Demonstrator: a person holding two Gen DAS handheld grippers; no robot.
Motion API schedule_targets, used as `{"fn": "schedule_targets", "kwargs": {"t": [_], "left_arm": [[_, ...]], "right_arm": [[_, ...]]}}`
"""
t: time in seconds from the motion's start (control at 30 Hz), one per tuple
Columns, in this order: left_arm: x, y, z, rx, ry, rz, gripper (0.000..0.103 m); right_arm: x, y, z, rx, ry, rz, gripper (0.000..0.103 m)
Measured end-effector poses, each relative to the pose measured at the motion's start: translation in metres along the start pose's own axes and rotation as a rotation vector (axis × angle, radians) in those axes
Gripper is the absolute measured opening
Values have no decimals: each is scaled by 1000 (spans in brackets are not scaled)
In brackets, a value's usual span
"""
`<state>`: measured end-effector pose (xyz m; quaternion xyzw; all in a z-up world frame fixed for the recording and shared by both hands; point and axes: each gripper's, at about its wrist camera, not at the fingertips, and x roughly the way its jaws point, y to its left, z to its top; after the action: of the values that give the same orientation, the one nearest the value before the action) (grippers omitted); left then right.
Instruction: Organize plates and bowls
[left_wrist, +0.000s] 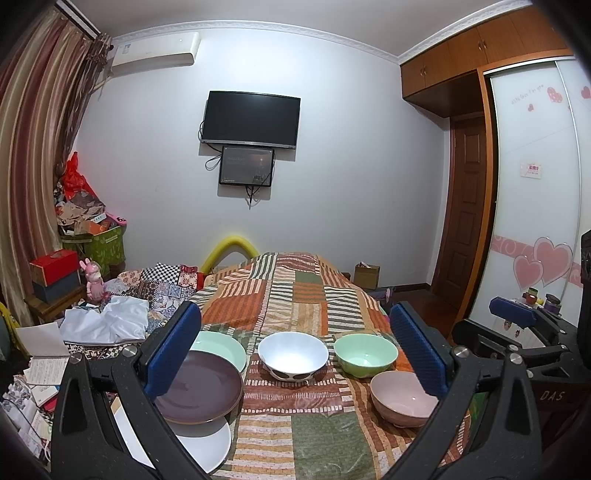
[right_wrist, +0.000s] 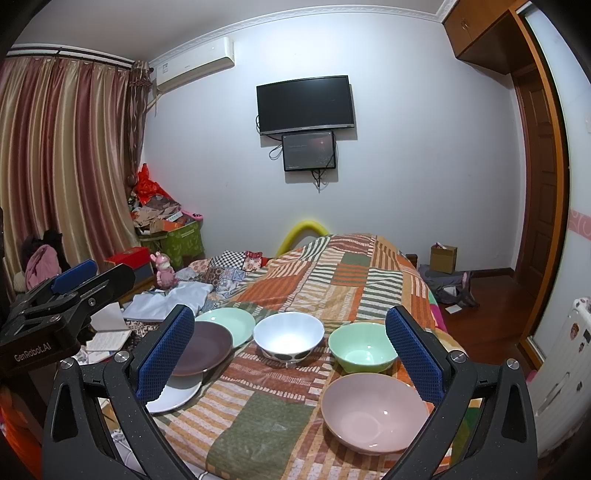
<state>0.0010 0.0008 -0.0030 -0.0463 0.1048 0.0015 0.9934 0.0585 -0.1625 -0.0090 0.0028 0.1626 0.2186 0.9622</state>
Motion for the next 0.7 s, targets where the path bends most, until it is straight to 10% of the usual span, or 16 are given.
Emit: {"fn": "schedule_targets", "kwargs": {"t": [0.7], "left_arm": [[-5,-2,3,5,-4,0,103]], "right_arm": [[-1,0,2,2,0,0,103]]}}
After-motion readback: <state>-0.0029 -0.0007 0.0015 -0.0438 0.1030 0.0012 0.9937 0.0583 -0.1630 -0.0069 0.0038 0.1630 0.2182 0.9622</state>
